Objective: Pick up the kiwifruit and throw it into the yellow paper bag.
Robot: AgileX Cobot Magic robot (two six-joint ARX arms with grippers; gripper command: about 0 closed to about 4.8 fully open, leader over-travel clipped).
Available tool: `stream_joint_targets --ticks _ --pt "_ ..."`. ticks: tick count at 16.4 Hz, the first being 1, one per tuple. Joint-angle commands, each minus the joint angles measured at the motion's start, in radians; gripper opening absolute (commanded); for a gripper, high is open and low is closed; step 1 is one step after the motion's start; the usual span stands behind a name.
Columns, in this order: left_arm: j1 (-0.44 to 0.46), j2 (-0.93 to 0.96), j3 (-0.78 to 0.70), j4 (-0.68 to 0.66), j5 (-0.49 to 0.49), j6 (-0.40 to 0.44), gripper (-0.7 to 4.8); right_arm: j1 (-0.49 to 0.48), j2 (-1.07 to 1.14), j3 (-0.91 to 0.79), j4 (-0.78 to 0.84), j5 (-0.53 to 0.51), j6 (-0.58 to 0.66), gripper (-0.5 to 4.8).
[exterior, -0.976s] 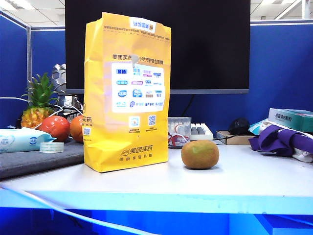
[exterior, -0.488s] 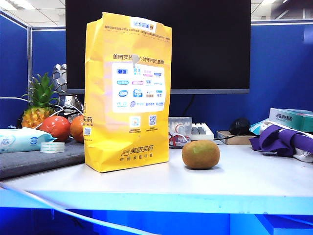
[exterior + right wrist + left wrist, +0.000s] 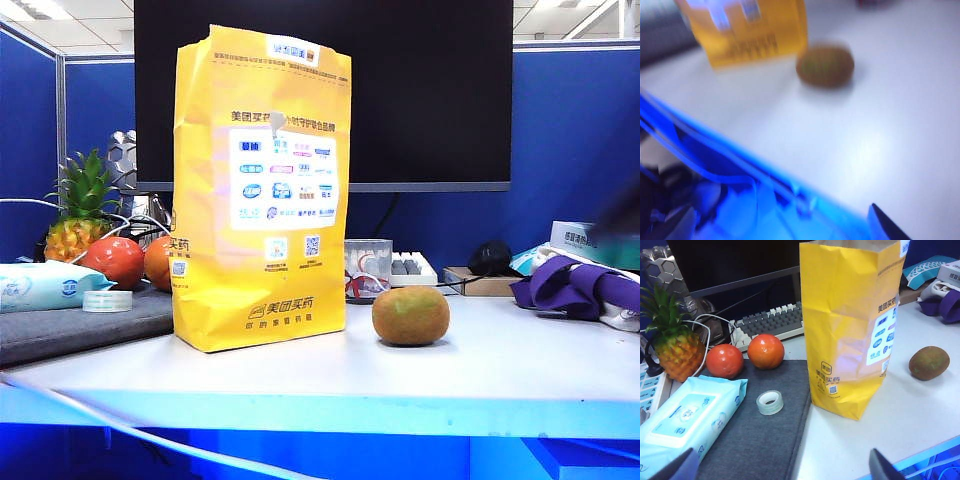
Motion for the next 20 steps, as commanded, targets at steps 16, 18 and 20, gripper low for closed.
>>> stream_joint_targets --ticks 16,18,20 --pt "0.721 -0.023 -0.327 0.358 -0.004 -0.004 4.79 -0.332 -0.184 -0.135 0.204 0.002 0.003 4.79" --pt "0.721 -0.023 -0.388 0.483 -0.003 -0.004 4.79 -0.331 -0.184 -0.135 0.204 -0.001 0.003 4.79" --pt "0.714 -0.023 -0.42 0.531 -0.004 -0.004 4.79 -0.331 -0.184 -0.135 0.204 0.0 0.003 4.79"
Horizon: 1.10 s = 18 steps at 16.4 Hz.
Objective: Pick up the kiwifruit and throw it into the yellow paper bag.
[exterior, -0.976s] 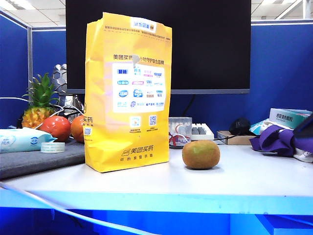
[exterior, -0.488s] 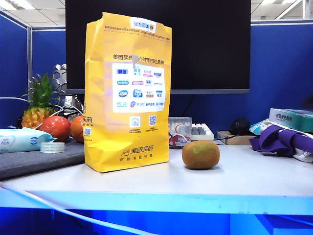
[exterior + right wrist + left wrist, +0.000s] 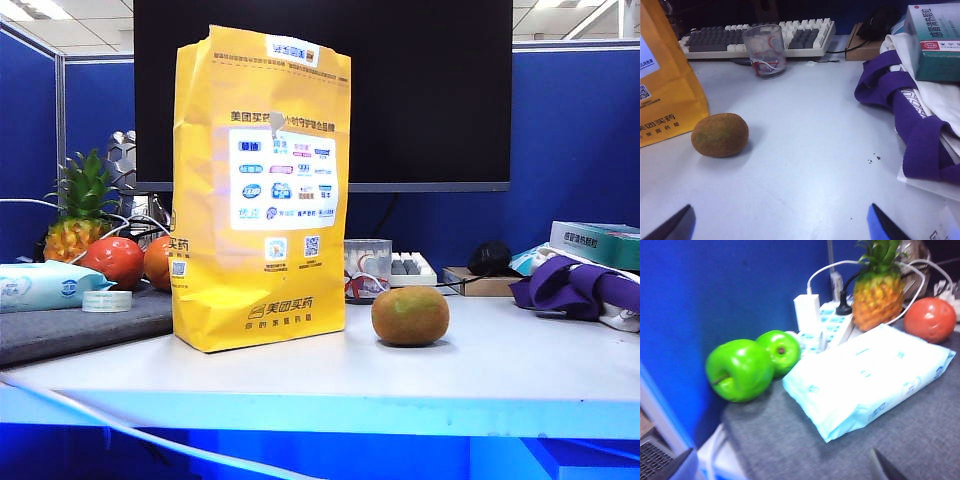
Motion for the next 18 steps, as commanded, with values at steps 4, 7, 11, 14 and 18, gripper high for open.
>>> stream_joint_targets --ticks 4,7,11,14,18 --pt "-0.046 -0.002 -0.069 0.072 0.004 -0.004 4.79 0.0 -0.001 -0.008 0.016 -0.002 0.003 4.79" --pt "-0.081 -0.002 -0.069 0.081 0.004 -0.004 4.79 0.0 -0.001 -0.008 0.016 -0.002 0.003 4.79" --pt "-0.153 -0.002 -0.068 0.08 0.005 -0.004 4.79 0.0 -0.001 -0.008 0.016 -0.001 0.003 4.79" --pt "-0.159 -0.002 -0.068 0.08 0.004 -0.004 4.79 0.0 -0.001 -0.008 0.016 -0.001 0.003 4.79" --pt "-0.159 -0.002 -0.069 0.082 0.005 -0.004 4.79 0.001 -0.001 -0.008 0.016 -0.002 0.003 4.79"
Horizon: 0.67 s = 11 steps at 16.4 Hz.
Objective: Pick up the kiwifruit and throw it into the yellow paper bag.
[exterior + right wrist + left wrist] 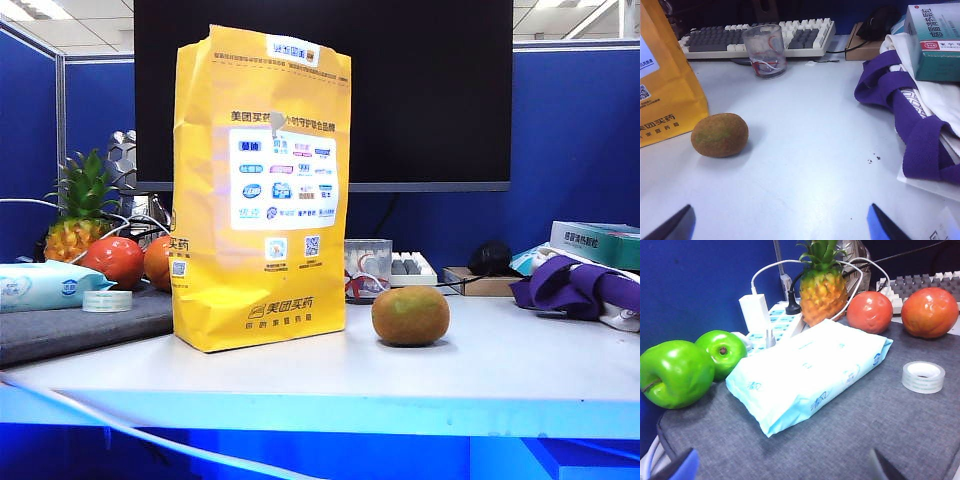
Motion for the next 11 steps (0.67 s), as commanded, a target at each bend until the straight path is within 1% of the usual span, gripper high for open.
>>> stream_joint_targets --ticks 1,2,4,6,7,8,9,11 --pt "0.0 -0.001 0.0 0.024 0.003 -0.004 4.79 0.0 -0.001 -0.008 0.014 -0.002 0.003 4.79" --pt "0.0 -0.001 0.0 0.044 0.04 -0.004 4.79 0.002 -0.001 -0.008 0.014 -0.003 0.003 4.79" --pt "0.0 -0.001 0.0 0.13 0.226 -0.004 4.79 0.014 -0.001 -0.008 0.024 -0.02 0.003 4.79" --pt "0.0 -0.001 0.0 0.144 0.44 -0.004 4.79 0.052 -0.001 -0.008 0.031 -0.08 0.003 4.79" --pt "0.0 -0.001 0.0 0.144 0.51 -0.004 4.79 0.072 -0.001 -0.008 0.03 -0.124 0.003 4.79" --pt "0.0 -0.001 0.0 0.145 0.535 -0.004 4.79 0.093 -0.001 -0.008 0.029 -0.176 0.003 4.79" --pt "0.0 -0.001 0.0 0.145 0.534 -0.004 4.79 0.11 -0.001 -0.008 0.027 -0.219 0.003 4.79" --pt "-0.001 -0.001 0.0 0.144 0.537 -0.004 4.79 0.13 -0.001 -0.008 0.031 -0.257 0.003 4.79"
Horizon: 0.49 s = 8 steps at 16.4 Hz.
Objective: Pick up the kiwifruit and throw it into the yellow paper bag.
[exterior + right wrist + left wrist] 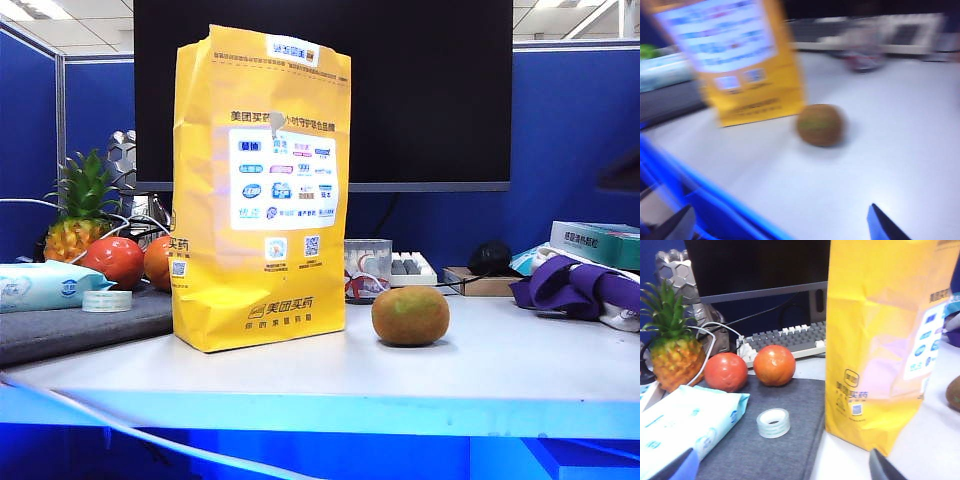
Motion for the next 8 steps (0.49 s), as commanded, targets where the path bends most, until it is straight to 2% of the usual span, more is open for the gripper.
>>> stream_joint_targets --ticks 1,8 --pt "-0.001 -0.001 0.0 0.013 0.01 -0.004 4.79 0.021 -0.001 -0.008 0.017 -0.055 0.003 4.79" --pt "0.001 -0.001 0.001 -0.018 0.013 -0.004 4.79 0.023 -0.001 -0.008 0.017 -0.058 0.003 4.79"
